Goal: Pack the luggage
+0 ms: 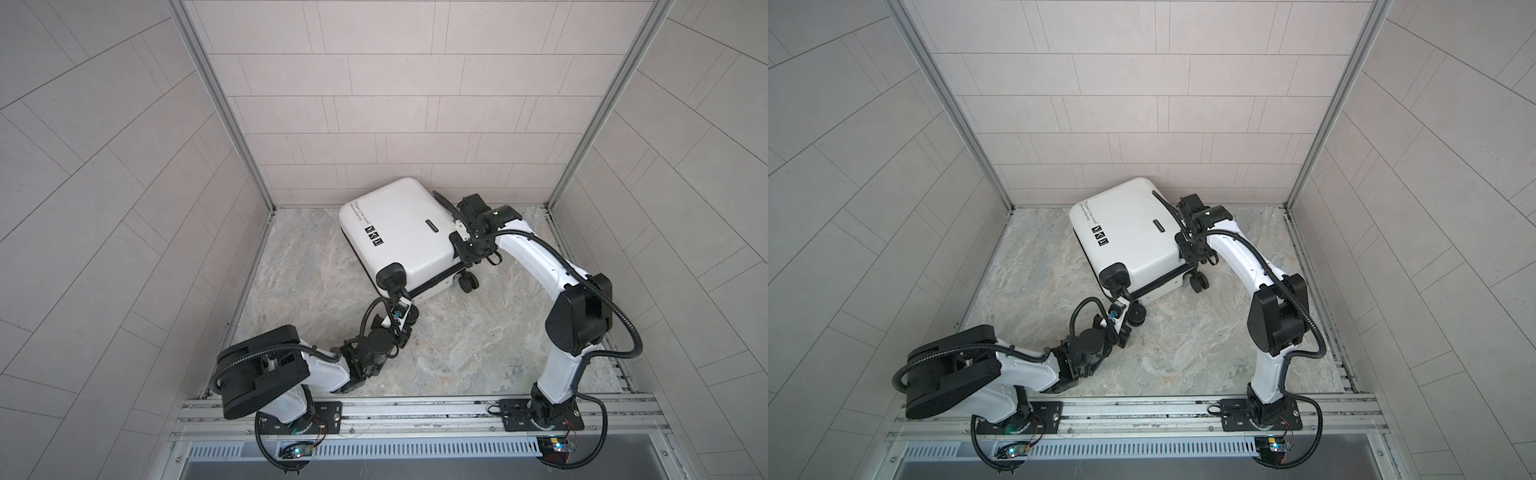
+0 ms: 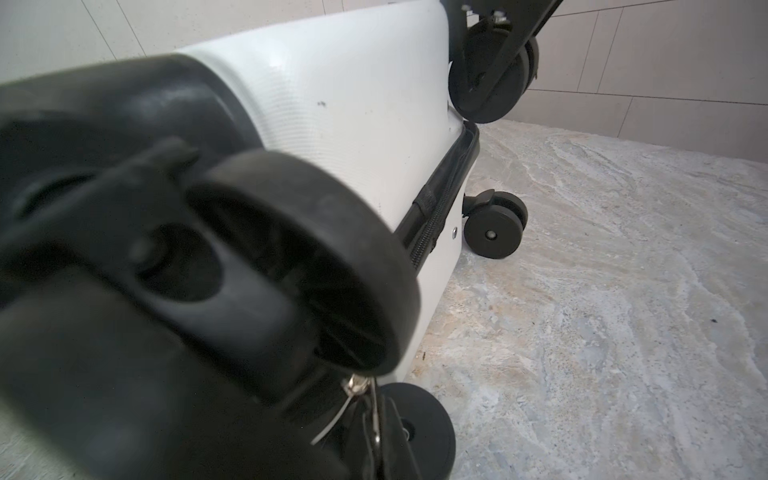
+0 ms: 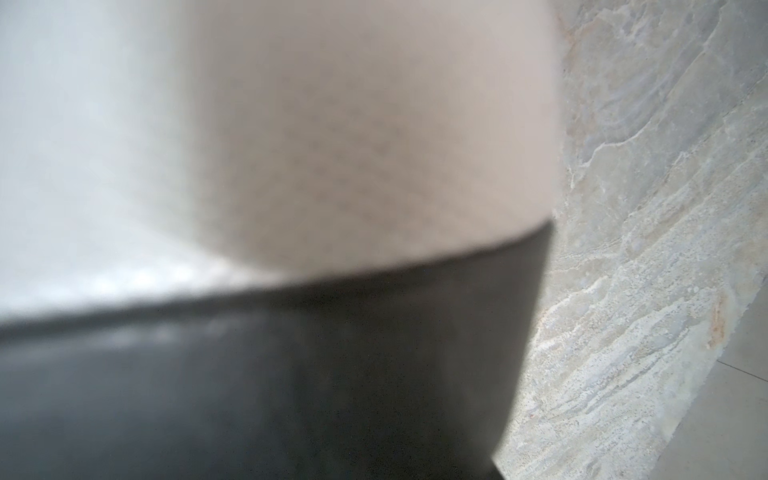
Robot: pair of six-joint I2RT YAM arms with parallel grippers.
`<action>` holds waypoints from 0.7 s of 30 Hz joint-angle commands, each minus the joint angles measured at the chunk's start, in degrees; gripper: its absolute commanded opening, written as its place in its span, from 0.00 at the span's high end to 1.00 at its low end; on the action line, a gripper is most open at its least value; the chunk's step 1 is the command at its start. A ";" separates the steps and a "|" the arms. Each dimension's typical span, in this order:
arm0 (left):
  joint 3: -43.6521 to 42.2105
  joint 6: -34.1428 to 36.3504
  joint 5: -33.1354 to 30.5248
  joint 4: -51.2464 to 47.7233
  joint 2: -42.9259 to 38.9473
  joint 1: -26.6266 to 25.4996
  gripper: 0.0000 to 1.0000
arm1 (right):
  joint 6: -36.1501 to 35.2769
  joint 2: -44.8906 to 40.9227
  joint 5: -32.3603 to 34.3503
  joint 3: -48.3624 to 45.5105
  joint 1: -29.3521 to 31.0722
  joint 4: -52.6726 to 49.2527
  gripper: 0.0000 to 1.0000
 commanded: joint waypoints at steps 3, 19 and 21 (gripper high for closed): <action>5.87 0.37 11.40 5.80 1.95 -4.10 1.00 | 5.51 -1.81 -8.57 -0.65 4.58 2.96 1.00; 11.75 0.46 9.91 6.63 8.53 -4.48 1.00 | 7.94 -4.52 -8.77 -3.07 8.98 4.32 1.00; 12.78 0.46 10.38 6.63 9.47 -4.55 1.00 | 8.22 -4.93 -8.86 -3.39 9.52 4.45 1.00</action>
